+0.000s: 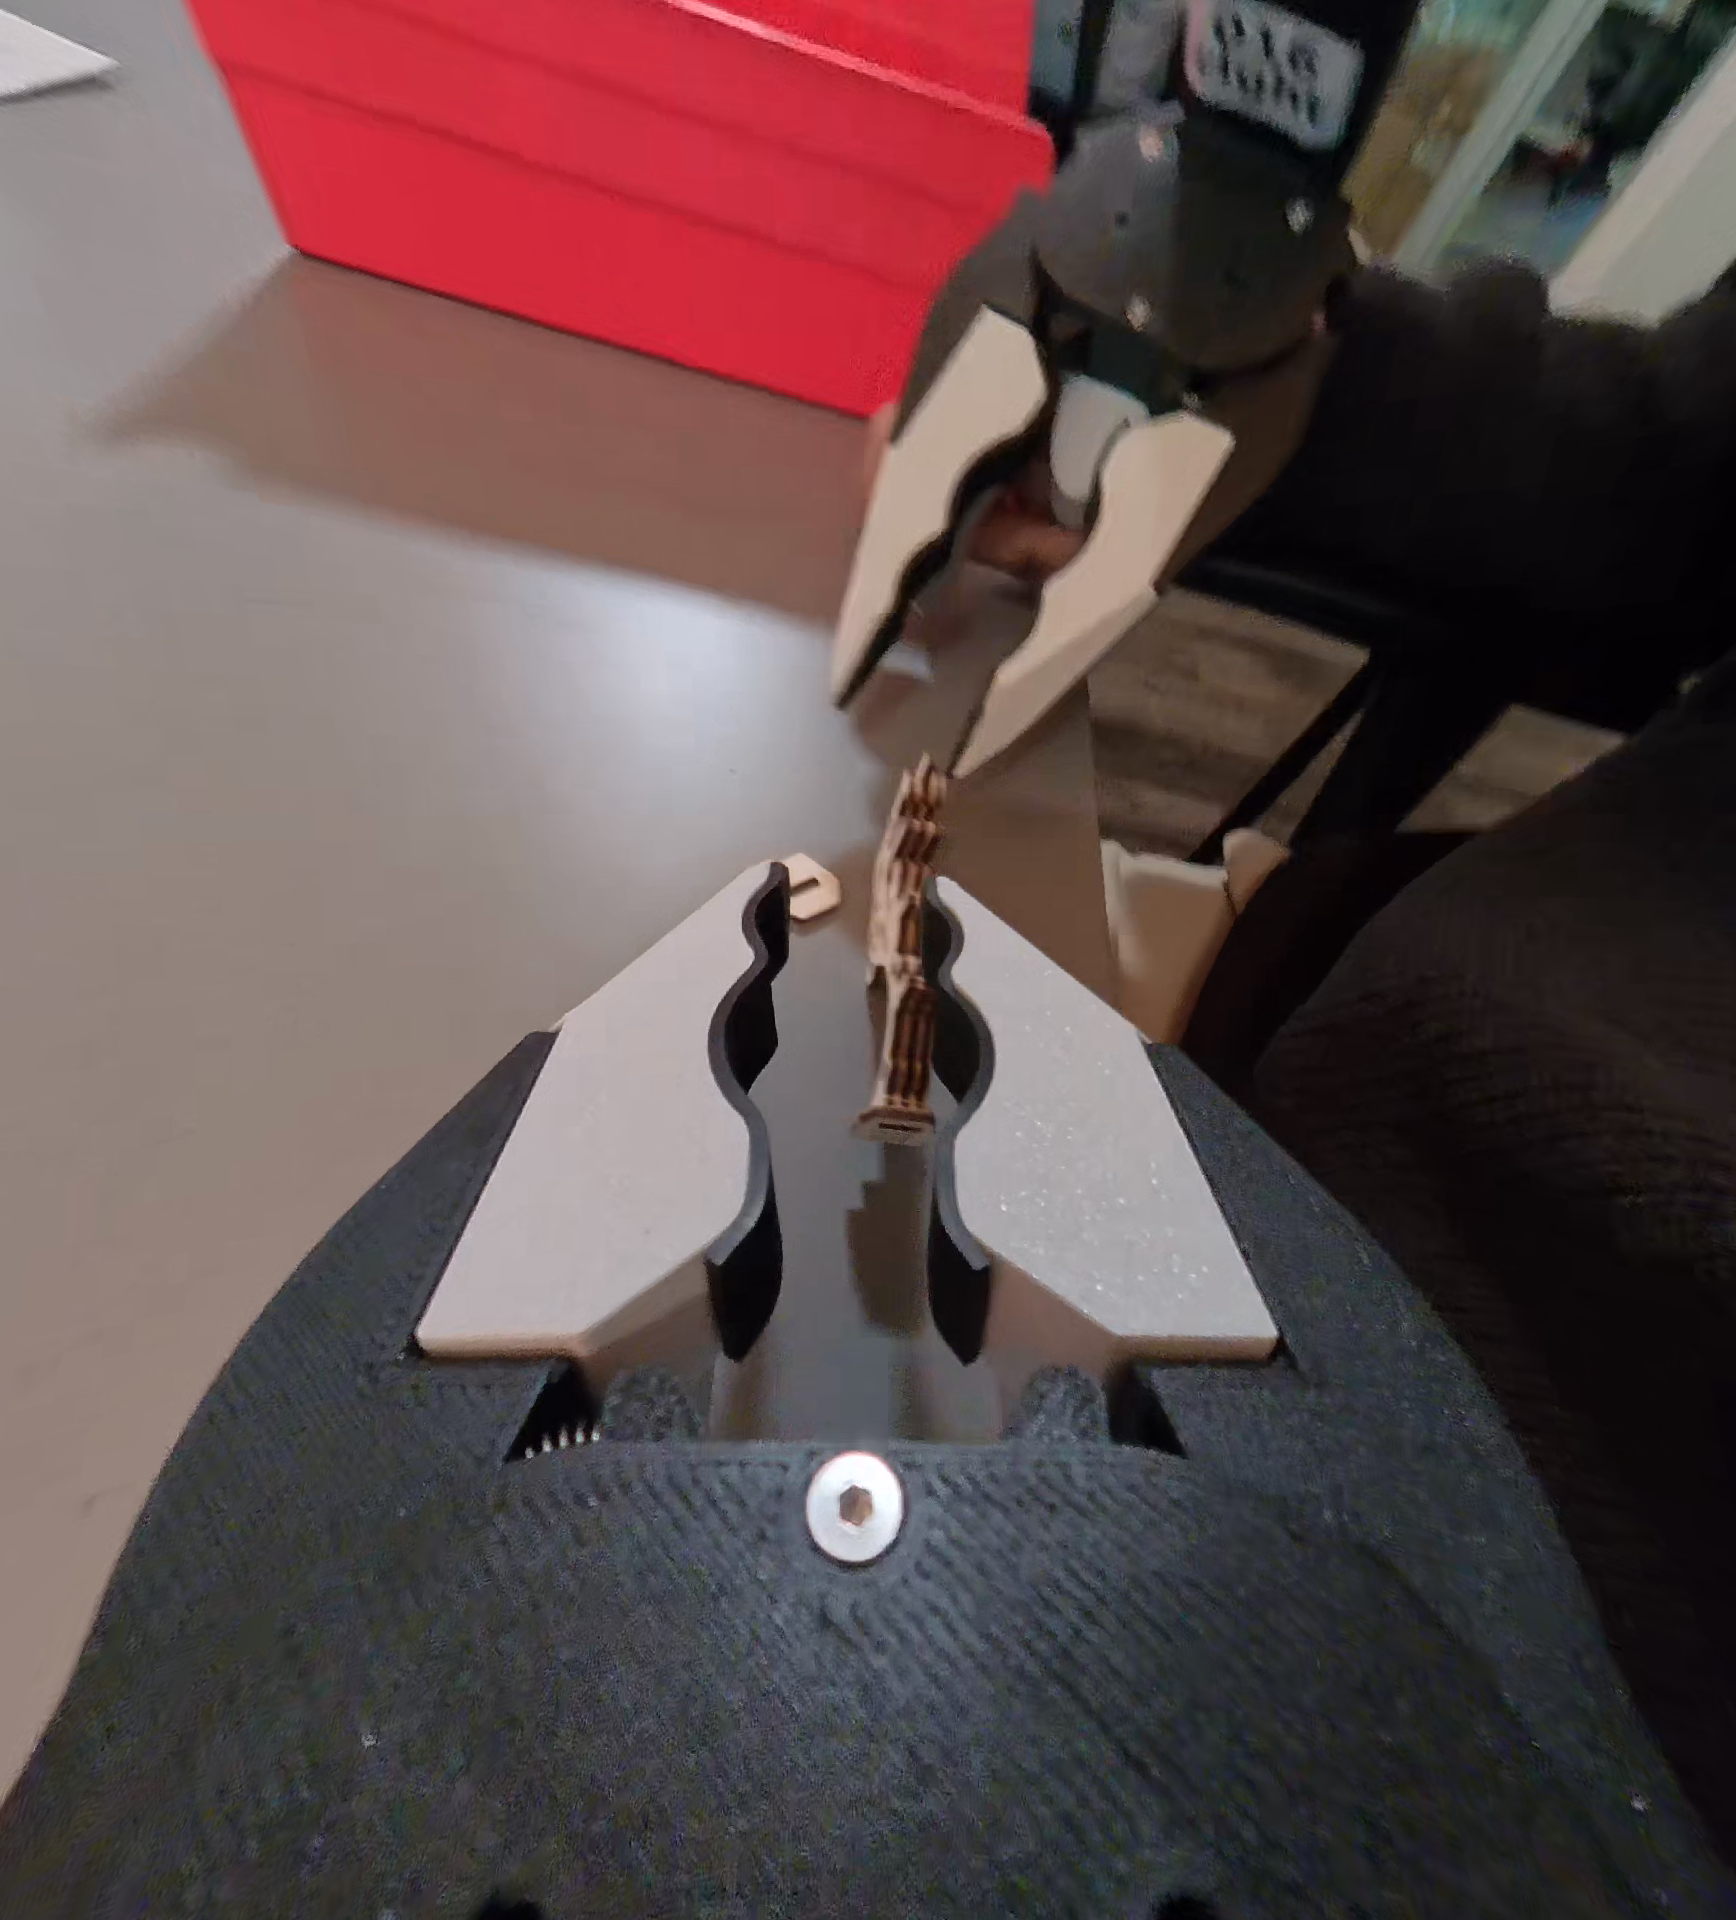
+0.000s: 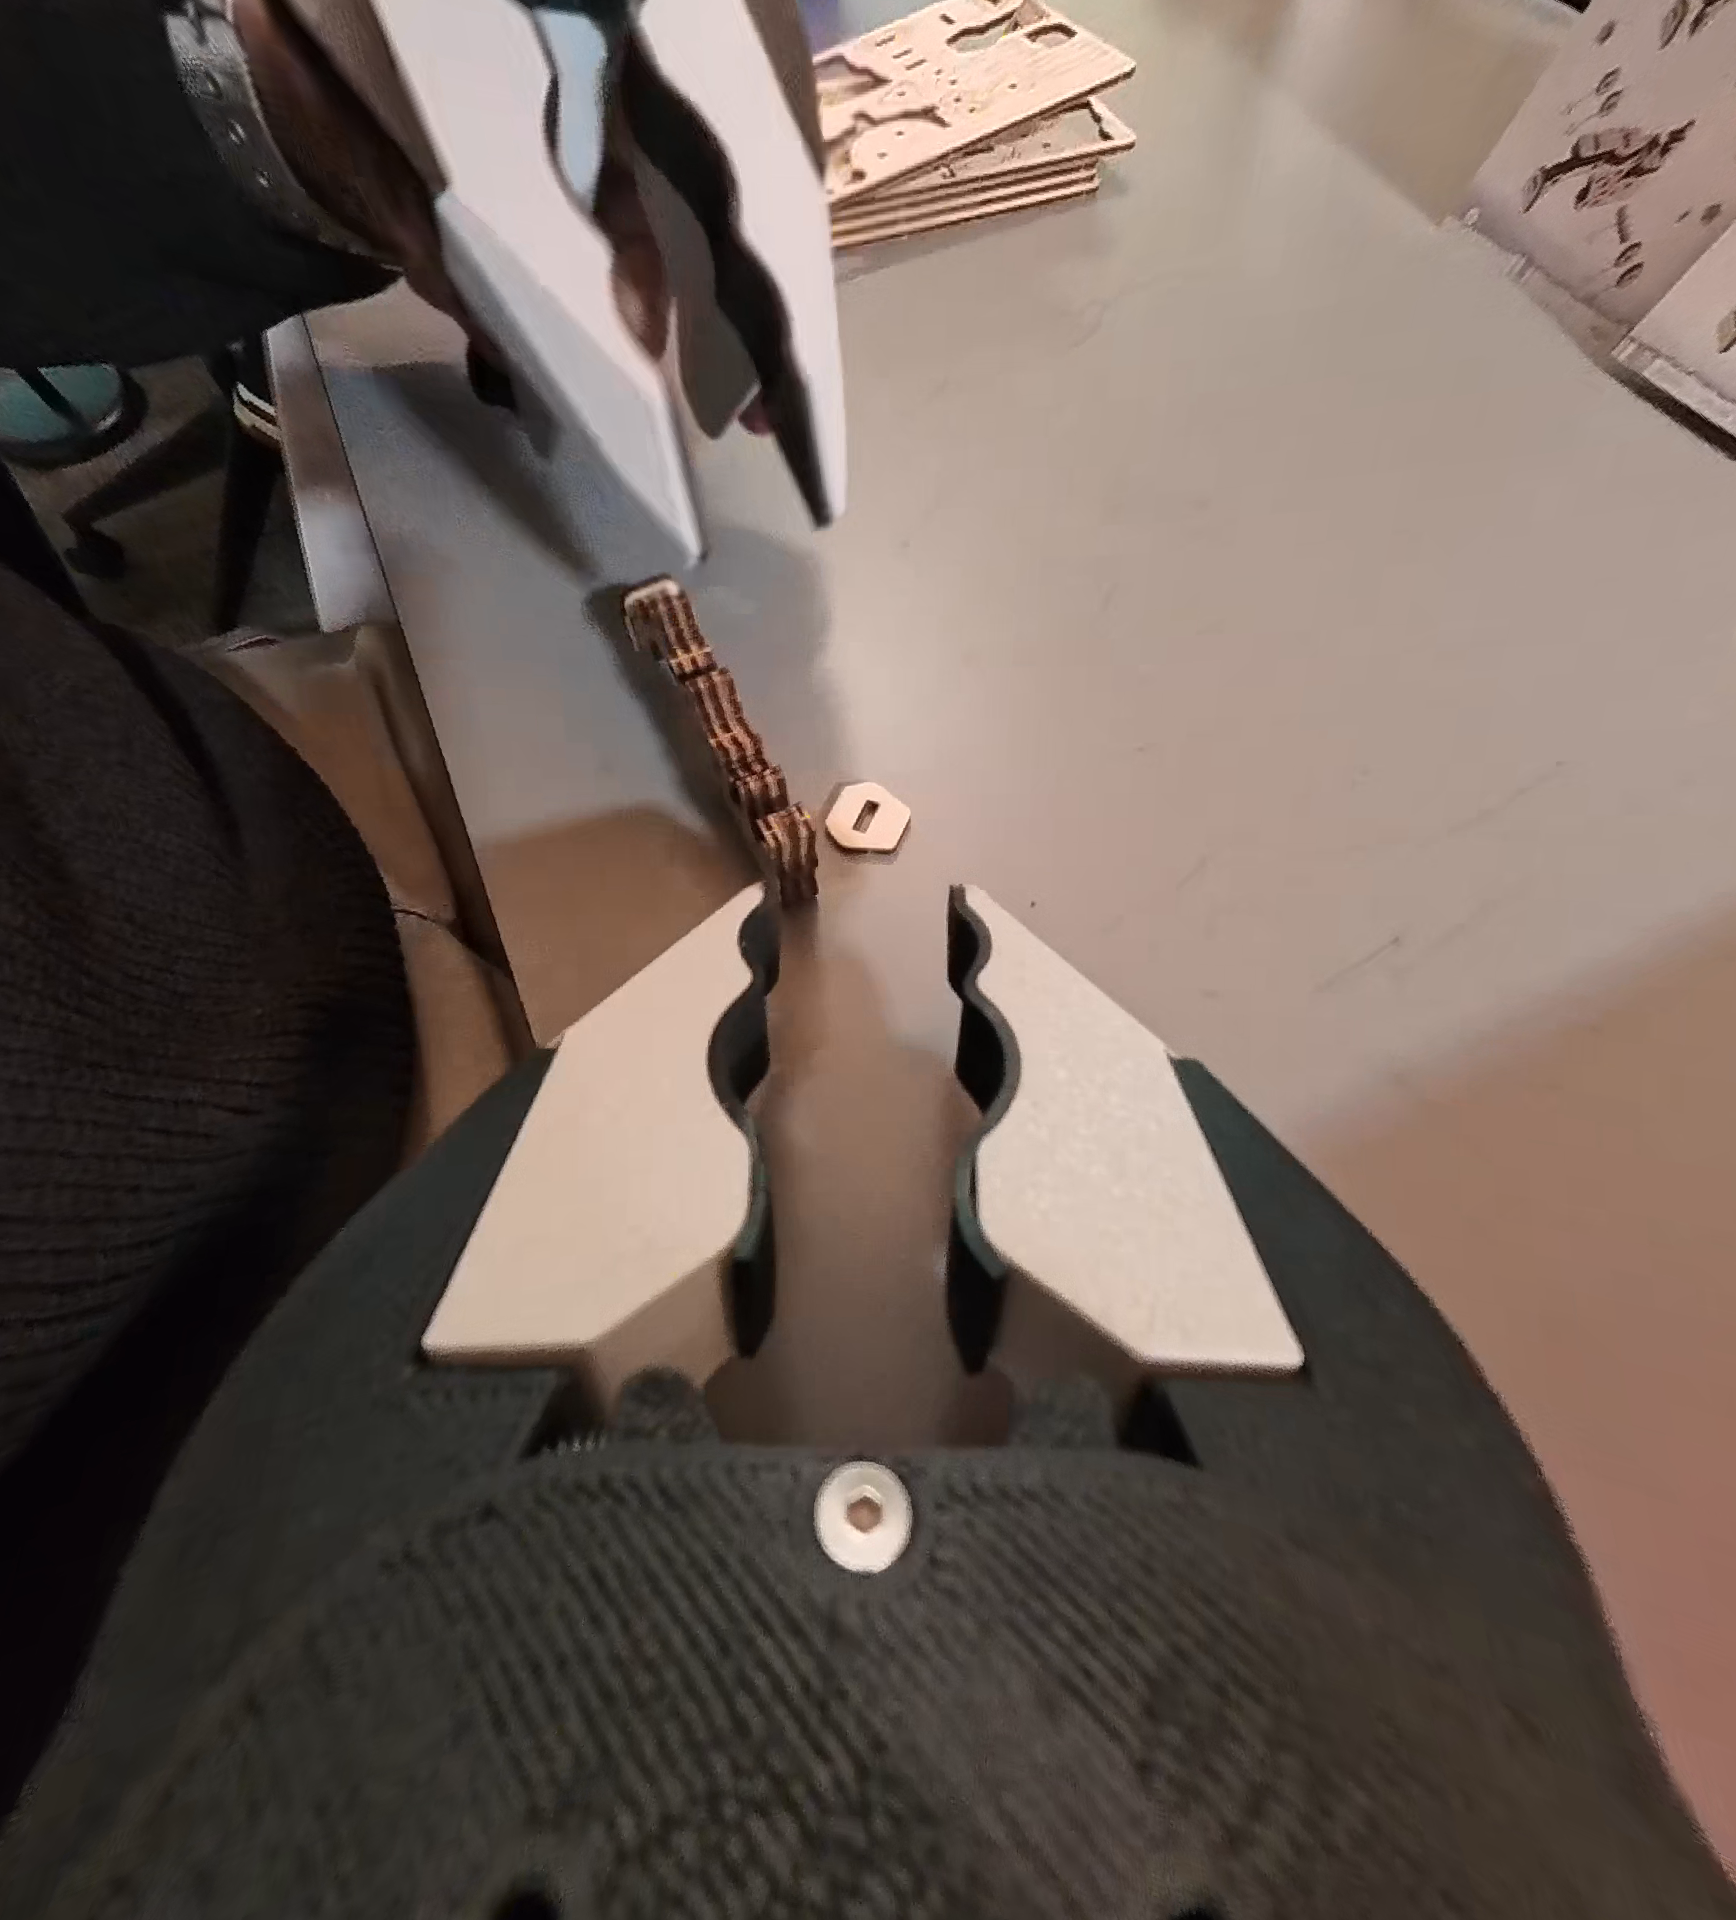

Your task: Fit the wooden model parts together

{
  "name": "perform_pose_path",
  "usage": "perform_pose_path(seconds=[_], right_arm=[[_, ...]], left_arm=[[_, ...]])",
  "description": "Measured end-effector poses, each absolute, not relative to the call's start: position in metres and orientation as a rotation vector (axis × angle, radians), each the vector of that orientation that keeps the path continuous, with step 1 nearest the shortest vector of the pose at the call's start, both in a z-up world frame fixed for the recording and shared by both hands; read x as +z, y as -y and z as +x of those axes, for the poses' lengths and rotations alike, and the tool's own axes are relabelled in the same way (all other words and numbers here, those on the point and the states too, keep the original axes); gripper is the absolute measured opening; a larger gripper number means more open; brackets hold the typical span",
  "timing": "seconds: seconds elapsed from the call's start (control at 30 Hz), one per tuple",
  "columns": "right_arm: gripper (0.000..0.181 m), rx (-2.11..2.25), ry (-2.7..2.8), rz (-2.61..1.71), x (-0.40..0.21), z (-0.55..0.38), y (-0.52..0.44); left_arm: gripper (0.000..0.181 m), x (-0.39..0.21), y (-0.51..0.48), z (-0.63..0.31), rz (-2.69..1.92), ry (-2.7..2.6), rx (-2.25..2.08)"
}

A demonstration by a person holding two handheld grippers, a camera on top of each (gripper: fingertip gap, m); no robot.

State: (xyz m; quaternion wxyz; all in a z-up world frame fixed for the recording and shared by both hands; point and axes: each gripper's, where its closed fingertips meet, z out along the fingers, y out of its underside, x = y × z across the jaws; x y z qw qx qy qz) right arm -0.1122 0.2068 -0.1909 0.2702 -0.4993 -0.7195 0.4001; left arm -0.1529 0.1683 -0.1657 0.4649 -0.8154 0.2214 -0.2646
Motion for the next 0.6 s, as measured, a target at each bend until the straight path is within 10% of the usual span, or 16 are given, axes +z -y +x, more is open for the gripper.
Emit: perform_pose_path(seconds=[0.6], right_arm=[[0.031, 0.928, 1.827, -1.468, -0.201, -0.076, -0.213]], left_arm=[[0.028, -0.207, -0.208, -0.149, -2.203, -0.632, -0.514]])
